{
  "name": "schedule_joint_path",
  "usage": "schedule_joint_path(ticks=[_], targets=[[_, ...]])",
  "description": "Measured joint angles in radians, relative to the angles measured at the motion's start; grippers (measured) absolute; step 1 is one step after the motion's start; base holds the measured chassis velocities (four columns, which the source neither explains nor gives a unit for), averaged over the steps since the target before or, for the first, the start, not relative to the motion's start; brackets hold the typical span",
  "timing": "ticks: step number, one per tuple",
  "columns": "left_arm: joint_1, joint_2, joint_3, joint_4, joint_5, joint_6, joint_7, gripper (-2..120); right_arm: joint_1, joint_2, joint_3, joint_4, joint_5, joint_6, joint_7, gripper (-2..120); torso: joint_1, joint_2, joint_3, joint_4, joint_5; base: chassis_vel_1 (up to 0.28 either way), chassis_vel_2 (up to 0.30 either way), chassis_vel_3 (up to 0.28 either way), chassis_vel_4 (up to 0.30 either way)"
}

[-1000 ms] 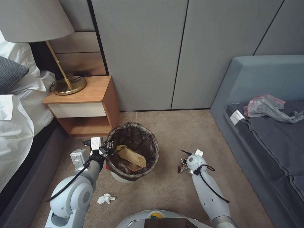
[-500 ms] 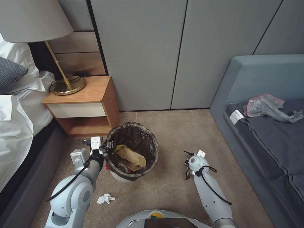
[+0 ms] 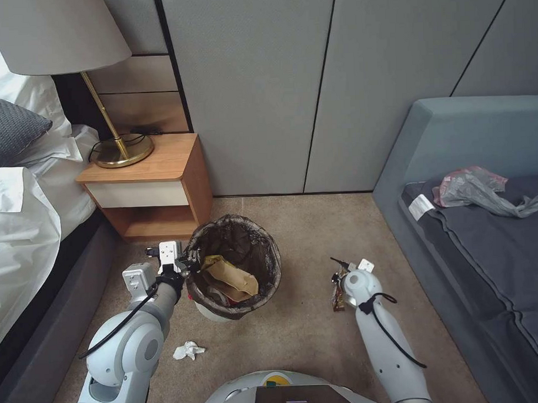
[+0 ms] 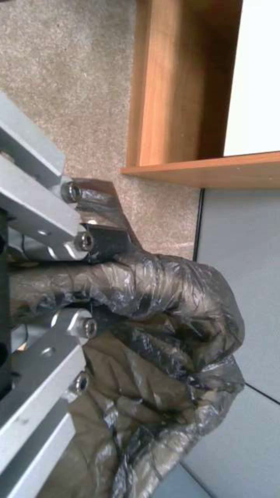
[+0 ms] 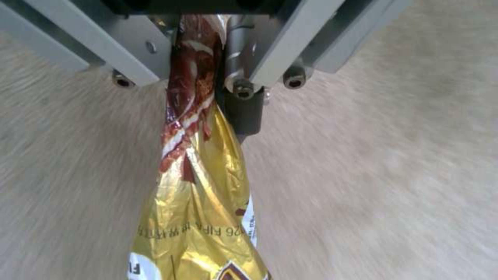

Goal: Pick up the trash bin, then pick up the garbage from the floor and place it into the trash bin.

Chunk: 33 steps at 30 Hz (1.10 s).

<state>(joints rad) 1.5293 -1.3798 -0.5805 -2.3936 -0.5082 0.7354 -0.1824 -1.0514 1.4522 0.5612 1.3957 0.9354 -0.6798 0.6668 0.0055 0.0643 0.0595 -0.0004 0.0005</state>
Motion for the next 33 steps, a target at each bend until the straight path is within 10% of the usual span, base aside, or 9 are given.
schedule_joint_path(ticks=[14,26,33], targets=[[0.001,0.004,0.009,0.004,0.001,0.000,-0.002,5,-0.070,-0.231,-0.002,0.658,0.258,-0.059,0.068,0,0.000,0.000,0.000,-0.0001,-0.0001,0.000,0.000,0.000,0.000],[-0.006,0.001,0.015,0.015,0.009,0.000,-0.001,5,0.083,-0.595,-0.152,0.886,0.349,-0.058,-0.132,0,0.000,0.000,0.000,0.0000,-0.0003,0.000,0.000,0.000,0.000],[-0.016,-0.005,0.020,0.021,0.010,0.000,0.001,5,0.254,-0.666,-0.372,0.912,0.387,-0.058,-0.178,0,0.000,0.000,0.000,-0.0003,-0.0005,0.000,0.000,0.000,0.000]])
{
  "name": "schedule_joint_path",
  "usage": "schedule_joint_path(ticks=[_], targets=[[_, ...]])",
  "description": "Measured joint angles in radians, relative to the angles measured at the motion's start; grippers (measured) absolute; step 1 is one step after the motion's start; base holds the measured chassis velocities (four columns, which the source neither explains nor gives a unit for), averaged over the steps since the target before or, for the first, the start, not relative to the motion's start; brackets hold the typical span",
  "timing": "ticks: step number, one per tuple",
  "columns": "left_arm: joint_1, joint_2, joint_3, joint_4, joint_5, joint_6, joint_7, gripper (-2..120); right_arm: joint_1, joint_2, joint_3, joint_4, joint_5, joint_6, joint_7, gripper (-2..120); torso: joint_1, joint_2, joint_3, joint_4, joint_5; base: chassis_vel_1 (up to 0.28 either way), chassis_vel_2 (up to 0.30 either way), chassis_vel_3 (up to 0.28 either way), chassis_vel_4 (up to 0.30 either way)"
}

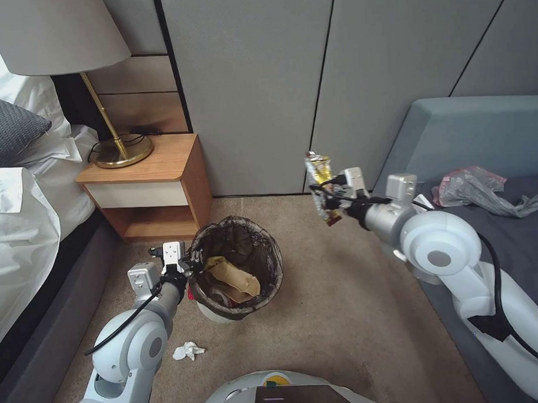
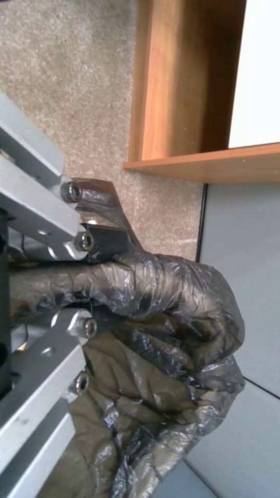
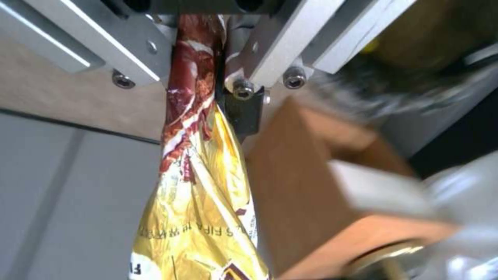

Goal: Pick up the trash bin, then pick up the garbage from the floor and place it into the trash bin.

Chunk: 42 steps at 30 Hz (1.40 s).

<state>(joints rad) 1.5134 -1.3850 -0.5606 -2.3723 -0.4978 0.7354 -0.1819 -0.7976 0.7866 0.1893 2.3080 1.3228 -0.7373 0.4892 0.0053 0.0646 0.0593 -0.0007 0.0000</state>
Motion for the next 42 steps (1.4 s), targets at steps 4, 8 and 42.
schedule_joint_path(ticks=[4,8,42], targets=[[-0.002,-0.002,0.000,0.002,0.000,0.000,0.000,5,0.151,0.011,-0.196,-0.016,0.019,0.001,0.022,0,0.000,0.000,0.000,0.0005,-0.0004,0.000,0.000,0.000,0.000],[-0.002,-0.001,-0.008,0.002,0.000,0.000,-0.001,5,0.230,0.045,-0.345,-0.056,0.011,0.001,0.029,0,0.000,0.000,0.000,0.0006,-0.0003,0.000,0.000,0.000,0.000],[-0.012,-0.013,-0.011,-0.010,0.012,0.000,-0.009,5,0.241,0.227,-0.639,-0.294,-0.058,0.029,0.063,3,0.000,0.000,0.000,0.0002,-0.0001,0.000,0.000,0.000,0.000]])
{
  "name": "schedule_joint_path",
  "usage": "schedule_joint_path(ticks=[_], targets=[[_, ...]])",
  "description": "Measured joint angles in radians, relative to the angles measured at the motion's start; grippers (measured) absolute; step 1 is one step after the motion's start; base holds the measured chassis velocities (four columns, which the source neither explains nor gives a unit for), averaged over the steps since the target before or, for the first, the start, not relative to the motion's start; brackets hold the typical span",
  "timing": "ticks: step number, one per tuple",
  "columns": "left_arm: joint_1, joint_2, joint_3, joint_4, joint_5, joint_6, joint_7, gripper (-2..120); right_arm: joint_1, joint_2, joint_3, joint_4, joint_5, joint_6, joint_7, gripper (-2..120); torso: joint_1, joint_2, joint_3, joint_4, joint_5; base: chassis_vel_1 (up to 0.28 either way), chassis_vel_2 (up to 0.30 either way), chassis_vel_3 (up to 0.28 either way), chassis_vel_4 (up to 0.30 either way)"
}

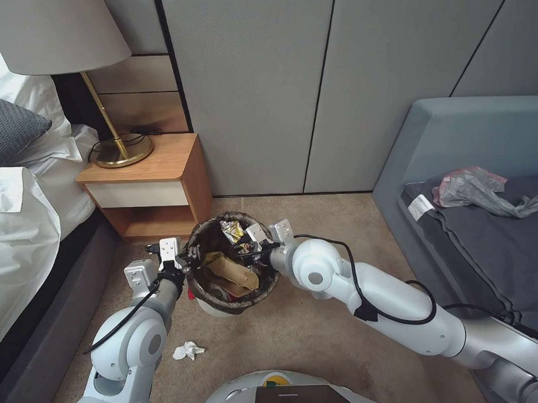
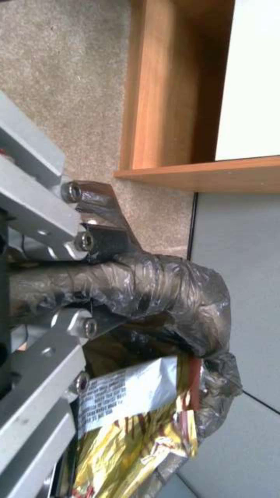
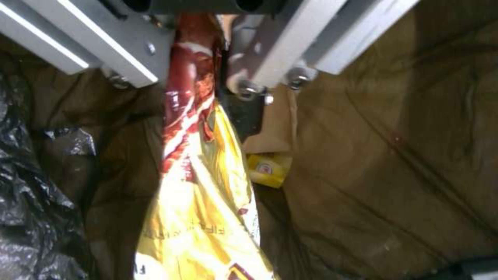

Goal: Pick up the trash bin, then pick up the garbage from the floor and place it into the trash bin.

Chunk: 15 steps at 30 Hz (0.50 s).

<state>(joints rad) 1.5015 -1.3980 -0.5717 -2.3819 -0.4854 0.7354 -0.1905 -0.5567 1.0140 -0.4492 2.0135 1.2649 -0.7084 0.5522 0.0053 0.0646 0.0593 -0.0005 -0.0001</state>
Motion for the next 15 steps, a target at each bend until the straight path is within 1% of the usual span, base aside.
schedule_joint_path(ticks=[3,4,6,7,9,10,11,12,13,15], targets=[[-0.001,-0.002,0.002,0.000,0.000,0.000,0.000,5,0.002,0.002,0.007,0.000,0.006,0.019,-0.015,17,0.000,0.000,0.000,0.0001,0.0000,0.000,0.000,0.000,0.000],[-0.001,-0.002,0.002,0.000,0.000,0.000,0.000,5,0.002,0.002,0.007,0.000,0.006,0.019,-0.015,17,0.000,0.000,0.000,0.0001,0.0000,0.000,0.000,0.000,0.000],[-0.002,-0.004,0.002,0.001,0.000,0.000,0.000,5,0.002,0.001,0.014,0.005,0.006,0.043,-0.017,28,0.000,0.000,0.000,0.0000,0.0000,0.000,0.000,0.000,0.000],[-0.002,-0.004,0.002,0.001,0.000,0.000,0.000,5,0.002,0.001,0.014,0.005,0.006,0.043,-0.017,28,0.000,0.000,0.000,0.0000,0.0000,0.000,0.000,0.000,0.000],[-0.002,-0.004,0.003,0.001,0.000,0.000,0.000,5,-0.002,-0.005,0.021,0.016,0.006,0.084,-0.016,39,0.000,0.000,0.000,0.0000,0.0000,0.000,0.000,0.000,0.000],[-0.002,-0.005,0.003,0.001,-0.001,0.000,-0.001,5,-0.006,-0.008,0.029,0.024,0.006,0.096,-0.014,43,0.000,0.000,0.000,0.0001,0.0001,0.000,0.000,0.000,0.000],[-0.002,-0.005,0.003,0.001,-0.001,0.000,-0.001,5,-0.006,-0.008,0.029,0.024,0.006,0.096,-0.014,43,0.000,0.000,0.000,0.0001,0.0001,0.000,0.000,0.000,0.000],[-0.001,-0.005,0.003,0.002,0.000,0.000,-0.002,5,-0.014,-0.014,0.047,0.039,0.006,0.103,-0.012,51,0.000,0.000,0.000,0.0001,0.0001,0.000,0.000,0.000,0.000],[-0.001,-0.005,0.003,0.002,0.000,0.000,-0.002,5,-0.014,-0.014,0.047,0.039,0.006,0.103,-0.012,51,0.000,0.000,0.000,0.0001,0.0001,0.000,0.000,0.000,0.000],[-0.001,-0.007,0.004,0.003,0.000,0.000,-0.003,5,-0.029,-0.026,0.079,0.062,0.005,0.106,-0.012,59,0.000,0.000,0.000,0.0001,0.0002,0.000,0.000,0.000,0.000]])
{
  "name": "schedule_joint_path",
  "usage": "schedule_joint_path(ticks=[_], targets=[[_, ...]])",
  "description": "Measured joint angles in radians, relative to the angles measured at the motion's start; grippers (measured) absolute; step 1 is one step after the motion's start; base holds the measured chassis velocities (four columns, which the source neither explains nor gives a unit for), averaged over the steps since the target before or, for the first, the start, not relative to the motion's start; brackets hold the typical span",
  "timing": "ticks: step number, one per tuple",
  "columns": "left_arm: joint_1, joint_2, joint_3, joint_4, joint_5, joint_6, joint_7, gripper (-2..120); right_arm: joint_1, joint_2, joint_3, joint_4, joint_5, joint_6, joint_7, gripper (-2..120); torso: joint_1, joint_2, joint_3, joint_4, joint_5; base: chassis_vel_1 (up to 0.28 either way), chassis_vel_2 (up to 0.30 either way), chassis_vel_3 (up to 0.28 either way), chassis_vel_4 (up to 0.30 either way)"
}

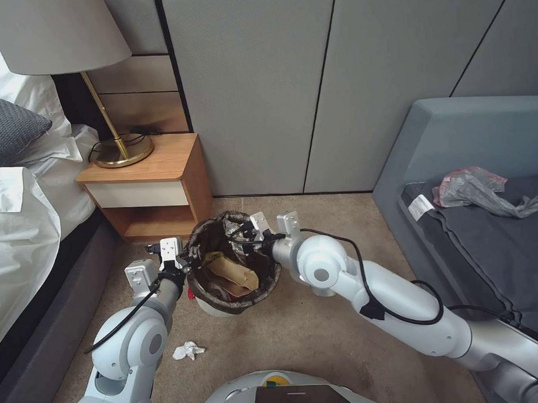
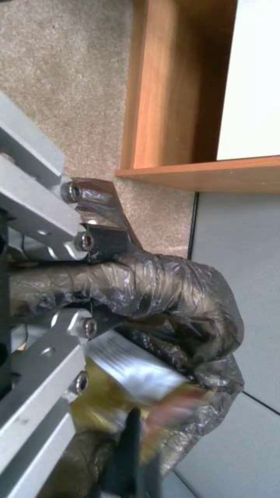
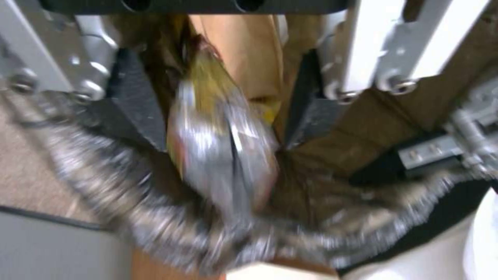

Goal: Pick up the trash bin, then pick up the garbage from the floor and place it into the trash bin.

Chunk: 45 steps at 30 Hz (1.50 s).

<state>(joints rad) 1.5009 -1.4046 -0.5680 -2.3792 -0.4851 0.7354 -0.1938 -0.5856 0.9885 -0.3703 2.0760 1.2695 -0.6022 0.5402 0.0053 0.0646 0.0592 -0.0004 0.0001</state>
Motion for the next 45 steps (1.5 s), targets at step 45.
schedule_joint_path(ticks=[45], targets=[[0.001,0.000,0.001,-0.009,-0.060,0.000,-0.060,5,-0.748,0.328,0.973,-0.147,-1.129,0.600,-0.211,100,0.000,0.000,0.000,0.0000,-0.0003,0.000,0.000,0.000,0.000]])
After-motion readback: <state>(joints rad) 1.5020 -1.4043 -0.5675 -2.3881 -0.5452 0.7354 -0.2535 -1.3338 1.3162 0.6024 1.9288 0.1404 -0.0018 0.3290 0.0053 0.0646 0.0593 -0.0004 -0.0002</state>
